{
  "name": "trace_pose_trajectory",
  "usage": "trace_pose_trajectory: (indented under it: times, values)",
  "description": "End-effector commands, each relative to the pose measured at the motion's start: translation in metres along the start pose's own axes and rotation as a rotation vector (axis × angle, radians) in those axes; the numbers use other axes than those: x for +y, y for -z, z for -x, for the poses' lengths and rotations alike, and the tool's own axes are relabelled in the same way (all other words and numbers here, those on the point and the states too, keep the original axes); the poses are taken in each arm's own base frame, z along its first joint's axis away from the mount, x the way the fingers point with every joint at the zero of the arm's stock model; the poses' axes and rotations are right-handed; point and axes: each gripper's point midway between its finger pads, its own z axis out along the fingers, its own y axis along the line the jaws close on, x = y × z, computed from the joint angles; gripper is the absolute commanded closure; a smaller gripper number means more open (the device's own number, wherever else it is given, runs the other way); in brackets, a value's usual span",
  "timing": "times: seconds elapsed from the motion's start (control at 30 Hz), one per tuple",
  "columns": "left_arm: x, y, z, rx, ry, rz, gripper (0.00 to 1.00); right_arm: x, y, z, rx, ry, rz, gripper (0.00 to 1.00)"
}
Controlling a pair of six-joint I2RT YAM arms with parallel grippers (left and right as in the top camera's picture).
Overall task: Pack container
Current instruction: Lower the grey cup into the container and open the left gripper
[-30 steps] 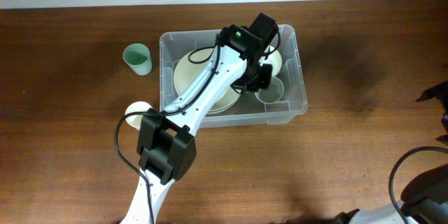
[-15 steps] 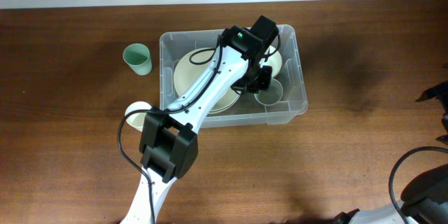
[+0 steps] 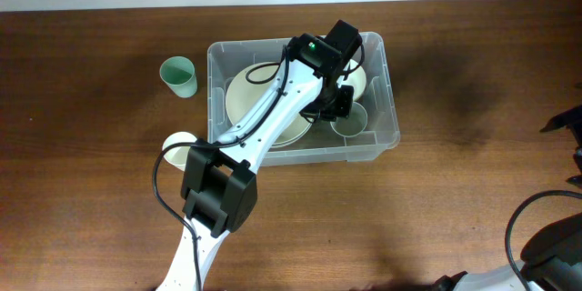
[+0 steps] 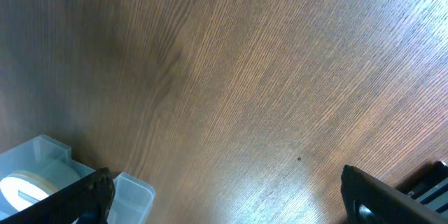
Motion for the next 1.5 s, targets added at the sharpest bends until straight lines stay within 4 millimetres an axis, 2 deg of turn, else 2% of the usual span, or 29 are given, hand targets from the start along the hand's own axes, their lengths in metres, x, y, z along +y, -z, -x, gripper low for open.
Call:
trace_pose_trajectory:
  times: [0.0,0.43,0.63,0.83,1.0,1.47]
  values:
    - [0.003,-0.005,-0.001,0.010,0.005,0.013,0.99,-0.002,0.000,-0.001,0.001,-0.011,-0.005,0.01]
    - [0.008,-0.005,-0.003,0.015,0.007,0.039,0.99,-0.002,0.000,-0.001,0.001,-0.011,-0.005,0.01]
    - [0.012,-0.014,-0.009,0.039,0.011,0.049,0.99,-0.002,0.000,-0.001,0.001,-0.011,-0.005,0.01]
    - [0.013,-0.015,-0.009,0.041,0.012,0.050,0.99,-0.002,0.000,-0.001,0.001,-0.011,-0.005,0.01]
    - [0.013,-0.015,-0.010,0.043,0.012,0.050,0.94,-0.002,0.000,-0.001,0.001,-0.011,-0.005,0.01]
    - [0.012,-0.016,-0.008,0.038,0.011,0.048,0.93,-0.002,0.000,-0.001,0.001,-0.011,-0.005,0.01]
